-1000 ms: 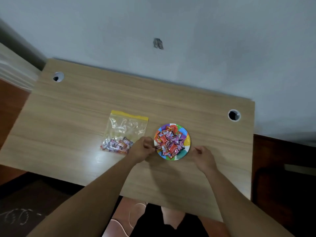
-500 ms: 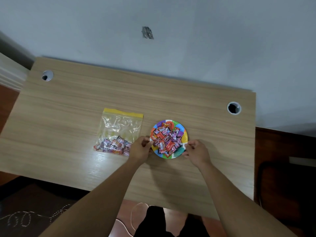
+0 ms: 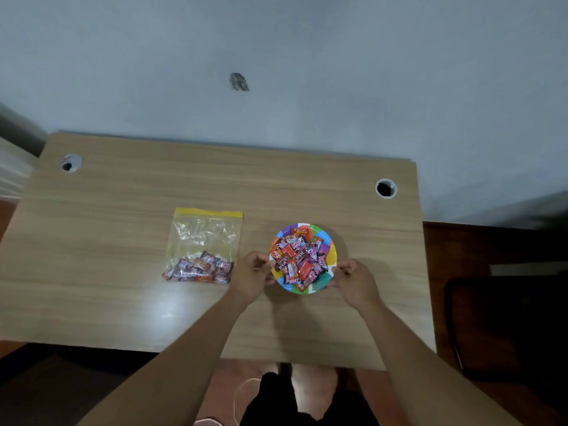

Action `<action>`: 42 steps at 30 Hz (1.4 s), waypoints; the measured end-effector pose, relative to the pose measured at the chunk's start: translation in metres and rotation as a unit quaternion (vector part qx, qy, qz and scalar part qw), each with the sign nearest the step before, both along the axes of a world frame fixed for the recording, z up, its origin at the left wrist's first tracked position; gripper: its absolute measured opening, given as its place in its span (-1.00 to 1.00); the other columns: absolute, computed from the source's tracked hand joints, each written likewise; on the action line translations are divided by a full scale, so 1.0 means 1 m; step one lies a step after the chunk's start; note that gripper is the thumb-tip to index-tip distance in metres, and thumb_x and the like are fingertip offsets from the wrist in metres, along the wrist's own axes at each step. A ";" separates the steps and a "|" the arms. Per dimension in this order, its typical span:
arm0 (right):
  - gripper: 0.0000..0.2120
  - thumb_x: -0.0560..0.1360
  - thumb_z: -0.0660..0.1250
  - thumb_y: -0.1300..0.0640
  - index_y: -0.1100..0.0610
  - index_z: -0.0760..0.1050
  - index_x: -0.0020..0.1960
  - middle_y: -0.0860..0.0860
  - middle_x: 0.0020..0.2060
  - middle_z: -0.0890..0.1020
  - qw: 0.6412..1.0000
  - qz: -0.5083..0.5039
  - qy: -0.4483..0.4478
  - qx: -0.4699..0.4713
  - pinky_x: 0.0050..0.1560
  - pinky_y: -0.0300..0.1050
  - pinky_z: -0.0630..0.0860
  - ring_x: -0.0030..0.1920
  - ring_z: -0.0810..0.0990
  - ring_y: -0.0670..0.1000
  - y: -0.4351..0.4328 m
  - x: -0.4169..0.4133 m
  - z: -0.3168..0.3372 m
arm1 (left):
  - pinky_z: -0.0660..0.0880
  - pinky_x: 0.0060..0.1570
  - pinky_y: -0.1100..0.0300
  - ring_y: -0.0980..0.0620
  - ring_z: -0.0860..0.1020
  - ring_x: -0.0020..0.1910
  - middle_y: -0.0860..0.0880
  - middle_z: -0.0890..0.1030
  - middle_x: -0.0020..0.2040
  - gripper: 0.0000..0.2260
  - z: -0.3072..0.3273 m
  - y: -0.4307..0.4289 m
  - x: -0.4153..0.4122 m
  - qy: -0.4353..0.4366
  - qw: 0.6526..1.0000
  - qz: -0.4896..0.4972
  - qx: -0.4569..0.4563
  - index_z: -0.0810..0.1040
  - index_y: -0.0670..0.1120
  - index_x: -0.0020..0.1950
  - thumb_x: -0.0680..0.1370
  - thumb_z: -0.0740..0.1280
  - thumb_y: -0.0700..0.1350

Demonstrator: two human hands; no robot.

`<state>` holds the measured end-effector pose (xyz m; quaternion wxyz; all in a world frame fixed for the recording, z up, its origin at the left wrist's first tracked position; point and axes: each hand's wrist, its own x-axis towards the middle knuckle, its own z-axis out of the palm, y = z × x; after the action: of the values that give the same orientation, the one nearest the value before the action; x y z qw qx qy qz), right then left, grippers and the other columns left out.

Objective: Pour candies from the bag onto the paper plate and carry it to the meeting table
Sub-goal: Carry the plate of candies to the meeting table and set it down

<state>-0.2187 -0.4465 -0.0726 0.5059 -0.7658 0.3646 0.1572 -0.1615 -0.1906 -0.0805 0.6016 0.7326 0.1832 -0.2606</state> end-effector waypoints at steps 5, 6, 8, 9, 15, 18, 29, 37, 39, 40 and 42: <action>-0.89 0.61 0.44 0.18 -0.01 0.62 -0.05 0.02 -0.11 0.79 0.999 -0.040 -0.030 -0.002 0.06 0.27 0.75 -0.20 0.84 0.09 -0.010 -0.034 0.032 | 0.70 -0.33 0.23 -0.12 0.66 -0.24 -0.23 0.68 -0.11 -0.85 0.028 -0.013 -0.009 -0.017 0.999 -0.037 -0.027 0.55 -0.18 -0.09 0.66 0.44 -0.26; -0.91 0.61 0.43 0.19 0.02 0.63 -0.04 0.03 -0.11 0.79 0.998 -0.050 -0.037 -0.001 0.06 0.25 0.76 -0.21 0.84 0.09 -0.012 -0.041 0.039 | 0.69 -0.34 0.23 -0.10 0.66 -0.26 -0.21 0.68 -0.13 -0.87 0.035 -0.017 -0.011 -0.019 0.998 -0.045 -0.031 0.55 -0.20 -0.06 0.66 0.44 -0.26; -0.93 0.62 0.43 0.20 0.06 0.63 -0.02 0.09 -0.09 0.79 0.996 -0.073 -0.052 0.006 0.03 0.25 0.77 -0.21 0.84 0.10 -0.018 -0.058 0.053 | 0.68 -0.35 0.23 -0.02 0.67 -0.32 -0.16 0.69 -0.16 -0.90 0.049 -0.026 -0.017 -0.025 0.997 -0.066 -0.038 0.56 -0.23 -0.02 0.66 0.43 -0.27; -0.94 0.62 0.43 0.21 0.07 0.62 -0.01 0.13 -0.08 0.78 0.995 -0.086 -0.057 0.012 0.01 0.26 0.77 -0.21 0.84 0.12 -0.022 -0.068 0.060 | 0.68 -0.35 0.23 0.02 0.67 -0.36 -0.15 0.69 -0.16 -0.90 0.055 -0.032 -0.022 -0.026 0.996 -0.077 -0.043 0.56 -0.23 -0.02 0.66 0.43 -0.27; -0.97 0.60 0.42 0.18 0.10 0.62 0.04 0.14 -0.10 0.79 0.988 -0.138 -0.063 0.005 0.01 0.25 0.78 -0.22 0.84 0.12 -0.049 -0.132 0.090 | 0.69 -0.31 0.20 -0.03 0.66 -0.35 -0.18 0.70 -0.09 -0.87 0.091 -0.070 -0.058 -0.029 0.986 -0.145 -0.073 0.54 -0.19 -0.06 0.67 0.43 -0.25; -0.93 0.60 0.41 0.19 0.14 0.63 0.07 0.16 -0.09 0.80 0.983 -0.169 -0.065 0.012 0.03 0.27 0.77 -0.21 0.84 0.12 -0.065 -0.170 0.098 | 0.67 -0.31 0.21 -0.05 0.65 -0.34 -0.20 0.70 -0.08 -0.86 0.105 -0.093 -0.080 -0.031 0.980 -0.178 -0.081 0.53 -0.18 -0.05 0.66 0.44 -0.23; -0.95 0.59 0.45 0.14 0.12 0.65 0.02 0.06 -0.18 0.81 0.961 -0.257 -0.085 -0.051 -0.08 0.12 0.80 -0.30 0.82 0.00 -0.124 -0.352 0.139 | 0.68 -0.24 0.19 -0.08 0.69 -0.26 -0.39 0.73 0.06 -0.73 0.135 -0.189 -0.212 -0.046 0.949 -0.308 -0.047 0.55 -0.39 0.14 0.66 0.45 -0.16; -0.92 0.64 0.43 0.11 0.12 0.62 0.07 0.06 -0.19 0.80 0.932 -0.343 -0.106 -0.055 -0.18 -0.07 0.77 -0.29 0.82 -0.03 -0.160 -0.498 0.153 | 0.73 -0.14 0.17 -0.13 0.77 -0.11 -0.29 0.76 0.10 -0.78 0.152 -0.272 -0.319 -0.041 0.912 -0.404 -0.056 0.63 -0.31 0.15 0.66 0.46 -0.14; -0.91 0.65 0.41 0.11 0.12 0.62 0.09 0.07 -0.15 0.79 0.920 -0.372 -0.108 -0.053 -0.24 -0.15 0.74 -0.28 0.81 -0.04 -0.167 -0.535 0.159 | 0.74 -0.11 0.15 -0.28 0.78 0.03 -0.28 0.77 0.11 -0.78 0.157 -0.294 -0.348 -0.037 0.902 -0.425 -0.061 0.63 -0.29 0.15 0.65 0.47 -0.13; -0.91 0.66 0.41 0.10 0.12 0.62 0.09 0.07 -0.13 0.79 0.914 -0.386 -0.110 -0.055 -0.25 -0.17 0.73 -0.27 0.81 -0.04 -0.170 -0.553 0.161 | 0.74 -0.10 0.14 -0.30 0.77 0.07 -0.26 0.77 0.11 -0.79 0.160 -0.305 -0.363 -0.034 0.896 -0.439 -0.060 0.64 -0.27 0.15 0.65 0.48 -0.12; -0.91 0.66 0.41 0.09 0.11 0.63 0.07 0.06 -0.12 0.79 0.902 -0.413 -0.113 -0.061 -0.23 -0.14 0.75 -0.26 0.81 -0.04 -0.177 -0.587 0.165 | 0.75 -0.04 0.09 -0.29 0.77 0.09 -0.22 0.78 0.11 -0.81 0.164 -0.327 -0.390 -0.028 0.881 -0.469 -0.060 0.65 -0.23 0.13 0.64 0.48 -0.11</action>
<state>-0.8053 -0.6238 0.0920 0.5157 -0.5887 0.5973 -0.1753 -0.5510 -0.5179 0.0832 0.4565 0.7023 -0.2148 -0.5023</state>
